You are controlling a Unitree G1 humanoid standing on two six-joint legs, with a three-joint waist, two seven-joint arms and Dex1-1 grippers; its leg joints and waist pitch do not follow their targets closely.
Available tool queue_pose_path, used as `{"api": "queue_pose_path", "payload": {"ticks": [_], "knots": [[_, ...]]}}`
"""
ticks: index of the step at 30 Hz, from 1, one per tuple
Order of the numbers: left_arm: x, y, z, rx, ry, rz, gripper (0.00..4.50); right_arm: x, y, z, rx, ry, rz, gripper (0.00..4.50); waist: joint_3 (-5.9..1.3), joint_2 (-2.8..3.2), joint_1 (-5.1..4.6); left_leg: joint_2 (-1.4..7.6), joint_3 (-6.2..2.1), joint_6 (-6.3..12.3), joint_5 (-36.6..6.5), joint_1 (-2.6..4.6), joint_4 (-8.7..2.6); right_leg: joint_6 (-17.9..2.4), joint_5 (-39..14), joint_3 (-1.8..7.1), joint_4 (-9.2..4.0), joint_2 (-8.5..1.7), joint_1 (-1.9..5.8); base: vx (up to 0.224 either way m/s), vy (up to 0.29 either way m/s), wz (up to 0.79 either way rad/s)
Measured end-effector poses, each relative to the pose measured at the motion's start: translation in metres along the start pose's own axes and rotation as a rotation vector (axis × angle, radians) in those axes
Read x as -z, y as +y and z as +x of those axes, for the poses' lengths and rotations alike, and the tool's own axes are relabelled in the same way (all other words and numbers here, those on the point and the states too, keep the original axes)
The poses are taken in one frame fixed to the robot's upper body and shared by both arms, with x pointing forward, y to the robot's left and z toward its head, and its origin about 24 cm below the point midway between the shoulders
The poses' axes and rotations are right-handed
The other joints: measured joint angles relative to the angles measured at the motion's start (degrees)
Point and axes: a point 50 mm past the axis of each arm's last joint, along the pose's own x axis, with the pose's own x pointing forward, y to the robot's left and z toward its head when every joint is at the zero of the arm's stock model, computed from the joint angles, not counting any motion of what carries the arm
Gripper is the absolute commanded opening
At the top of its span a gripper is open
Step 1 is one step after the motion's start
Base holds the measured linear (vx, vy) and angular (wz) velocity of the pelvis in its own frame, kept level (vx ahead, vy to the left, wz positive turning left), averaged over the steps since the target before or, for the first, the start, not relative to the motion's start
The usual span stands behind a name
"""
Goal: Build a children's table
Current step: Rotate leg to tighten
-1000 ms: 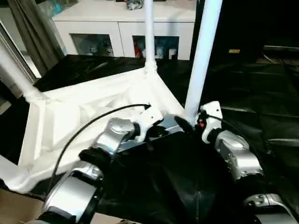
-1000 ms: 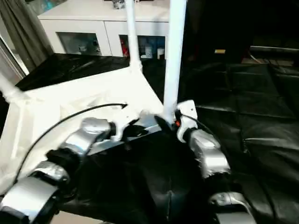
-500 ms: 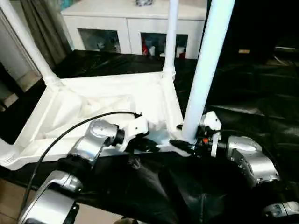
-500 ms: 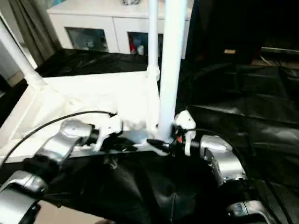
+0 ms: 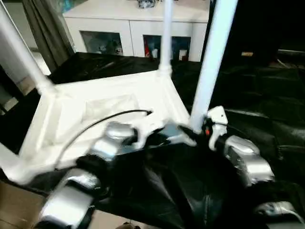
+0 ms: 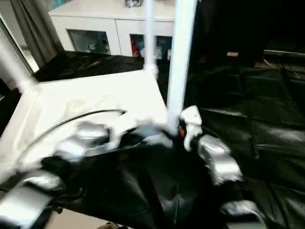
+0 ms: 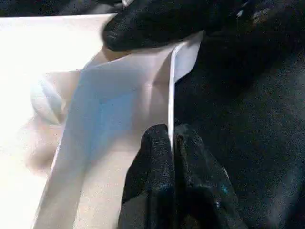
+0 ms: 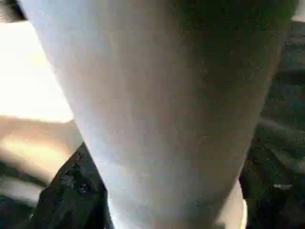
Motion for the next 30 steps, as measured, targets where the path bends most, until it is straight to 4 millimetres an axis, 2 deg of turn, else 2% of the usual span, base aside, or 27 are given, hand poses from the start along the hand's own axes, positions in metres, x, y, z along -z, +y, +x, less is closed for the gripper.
{"api": "queue_pose_path", "payload": {"ticks": [2, 5, 7, 10, 11, 12, 16, 19, 24, 25, 28, 30], "knots": [[-0.002, -0.002, 0.006, -0.035, -0.001, -0.014, 0.00, -0.001, 0.001, 0.006, 0.083, 0.001, 0.016, 2.74, -0.06, 0.13, -0.36, -0.04, 0.00, 0.00, 0.00, 0.07, -0.06, 0.01, -0.01, 0.02, -0.10, -0.01, 0.10, 0.000, 0.000, 0.00], [-0.004, -0.001, 0.009, -0.046, -0.001, -0.028, 0.00, -0.002, 0.002, 0.010, 0.118, -0.011, 0.028, 2.74, -0.12, 0.32, -0.47, -0.06, -0.01, 0.00, 0.00, 0.09, -0.06, 0.02, -0.01, 0.02, -0.13, -0.02, 0.15, 0.000, 0.000, 0.00], [-0.004, -0.001, 0.009, -0.045, -0.004, -0.029, 0.00, -0.001, 0.002, 0.009, 0.114, -0.026, 0.039, 3.44, -0.13, 0.36, -0.47, -0.07, -0.01, 0.00, 0.00, 0.08, -0.09, 0.02, 0.00, 0.02, -0.13, -0.02, 0.16, 0.000, 0.000, 0.00], [-0.002, -0.001, 0.006, -0.032, -0.010, -0.022, 0.00, 0.000, 0.003, 0.006, 0.053, -0.043, 0.053, 3.49, -0.14, 0.37, -0.56, -0.06, -0.01, 0.00, 0.00, 0.09, -0.15, 0.04, 0.02, 0.00, -0.13, -0.02, 0.14, 0.000, 0.000, 0.00], [0.000, 0.000, 0.004, -0.026, -0.011, -0.023, 0.00, 0.000, 0.004, 0.005, 0.034, -0.046, 0.058, 3.80, -0.20, 0.45, -0.58, -0.05, -0.01, 0.00, 0.00, 0.10, -0.18, 0.04, 0.02, -0.02, -0.12, -0.02, 0.13, 0.000, 0.000, 0.00], [0.000, 0.000, 0.003, -0.024, -0.014, -0.025, 0.00, -0.001, 0.004, 0.005, 0.021, -0.048, 0.057, 3.90, -0.25, 0.53, -0.60, -0.05, -0.01, 0.00, 0.00, 0.10, -0.22, 0.05, 0.01, -0.02, -0.13, -0.02, 0.11, 0.000, 0.000, 0.00], [0.005, 0.000, -0.007, 0.027, -0.022, -0.016, 0.00, 0.000, 0.002, -0.006, -0.129, -0.022, -0.010, 3.90, -0.27, 0.55, -0.56, 0.06, -0.01, 0.01, 0.00, 0.08, -0.33, 0.19, -0.07, -0.11, -0.10, 0.05, 0.03, 0.000, 0.000, 0.00], [0.013, 0.001, -0.022, 0.098, -0.023, 0.002, 0.00, -0.001, 0.000, -0.019, -0.306, 0.025, -0.082, 3.90, -0.20, 0.45, -0.45, 0.12, -0.02, 0.06, 0.03, 0.06, -0.38, 0.35, -0.20, -0.16, -0.06, 0.09, -0.01, 0.000, 0.000, 0.00], [0.018, -0.002, -0.041, 0.237, -0.019, 0.032, 0.00, -0.005, 0.004, -0.032, -0.538, 0.058, -0.122, 3.90, -0.06, 0.22, 0.09, 0.15, -0.02, 0.28, 0.16, -0.48, -0.19, 0.33, -0.24, -0.18, -0.06, 0.09, -0.37, 0.000, 0.000, 0.00], [0.018, -0.002, -0.043, 0.250, -0.019, 0.036, 0.00, -0.006, 0.006, -0.033, -0.562, 0.057, -0.123, 3.62, -0.03, 0.18, 0.30, 0.15, -0.02, 0.30, 0.16, -0.56, -0.13, 0.33, -0.23, -0.18, -0.04, 0.07, -0.42, 0.000, 0.000, 0.00], [0.022, -0.004, -0.053, 0.308, -0.004, 0.032, 0.00, -0.005, 0.004, -0.042, -0.647, 0.090, -0.139, 3.43, -0.02, 0.08, 0.97, 0.12, 0.01, 0.42, 0.08, -0.69, 0.01, 0.32, -0.23, -0.15, -0.03, 0.03, -0.50, 0.000, 0.000, 0.00], [0.024, -0.003, -0.056, 0.324, 0.003, 0.022, 0.00, -0.004, 0.006, -0.044, -0.685, 0.097, -0.141, 3.18, 0.02, 0.01, 0.96, 0.12, 0.01, 0.42, 0.08, -0.74, 0.06, 0.32, -0.23, -0.15, 0.07, 0.03, -0.57, 0.000, 0.000, 0.00]]}}
